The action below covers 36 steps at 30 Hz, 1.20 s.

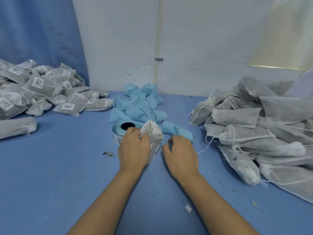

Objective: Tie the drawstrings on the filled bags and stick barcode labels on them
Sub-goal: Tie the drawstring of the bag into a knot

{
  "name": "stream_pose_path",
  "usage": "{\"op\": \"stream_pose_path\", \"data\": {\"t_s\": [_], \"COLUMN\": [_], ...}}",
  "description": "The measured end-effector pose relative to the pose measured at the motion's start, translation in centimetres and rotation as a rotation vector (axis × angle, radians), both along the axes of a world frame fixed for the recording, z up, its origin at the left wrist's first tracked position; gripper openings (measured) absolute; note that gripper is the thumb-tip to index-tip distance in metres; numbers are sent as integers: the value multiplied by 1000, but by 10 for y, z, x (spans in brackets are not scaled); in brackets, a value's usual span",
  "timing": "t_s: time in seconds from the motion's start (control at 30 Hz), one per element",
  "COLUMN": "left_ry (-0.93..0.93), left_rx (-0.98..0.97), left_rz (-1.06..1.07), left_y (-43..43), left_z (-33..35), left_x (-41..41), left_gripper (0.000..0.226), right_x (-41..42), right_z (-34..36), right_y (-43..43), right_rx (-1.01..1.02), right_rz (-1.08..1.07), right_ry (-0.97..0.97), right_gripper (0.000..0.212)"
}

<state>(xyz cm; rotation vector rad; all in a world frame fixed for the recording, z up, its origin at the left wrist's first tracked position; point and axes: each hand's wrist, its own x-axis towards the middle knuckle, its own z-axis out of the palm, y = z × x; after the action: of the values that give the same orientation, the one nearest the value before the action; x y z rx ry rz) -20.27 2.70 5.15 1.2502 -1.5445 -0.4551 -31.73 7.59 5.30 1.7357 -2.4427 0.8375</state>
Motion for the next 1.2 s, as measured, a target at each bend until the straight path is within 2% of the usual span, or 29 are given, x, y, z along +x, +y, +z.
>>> {"op": "stream_pose_path", "data": {"t_s": [0.07,0.13,0.23,0.33,0.43,0.53,0.63,0.77,0.93,1.03,1.07,1.2], "left_ry": [-5,35,196,357,427,419,385,360,416,473,497,560], "left_rx": [38,94,174,243,275,279,261,235,206,200,216,276], "left_rz": [9,8,-118,-386,-518,-582,-643,-656,-639,-603,-593,-575], "left_y": [-2,-4,-7,-3,-1,3,7,7,7,5,4,0], "left_z": [-2,-3,-2,2,6,6,5,4,3,4,5,5], "left_x": [1,3,5,6,6,4,-1,-4,-4,-2,-1,1], "left_gripper": [34,35,35,32,14,18,24,23,20,26,27,27], "right_x": [-3,-2,-3,-6,-7,-9,-14,-25,-26,-26,-26,-20], "right_z": [-2,-3,-6,-7,-6,-6,-4,-2,-2,-3,-4,-6], "right_y": [-2,-2,-3,-4,-3,-3,-4,-7,-11,-12,-12,-9], "right_rx": [17,9,-31,-154,-170,-171,-304,-416,-489,-537,-538,-550], "right_rz": [85,136,155,178,240,269,269,190,128,115,100,-4], "right_ry": [37,-5,-154,-300,-439,-552,-825,-1245,-1491,-1520,-1459,-872], "right_gripper": [44,51,49,43,42,43,38,43,42,44,43,32]}}
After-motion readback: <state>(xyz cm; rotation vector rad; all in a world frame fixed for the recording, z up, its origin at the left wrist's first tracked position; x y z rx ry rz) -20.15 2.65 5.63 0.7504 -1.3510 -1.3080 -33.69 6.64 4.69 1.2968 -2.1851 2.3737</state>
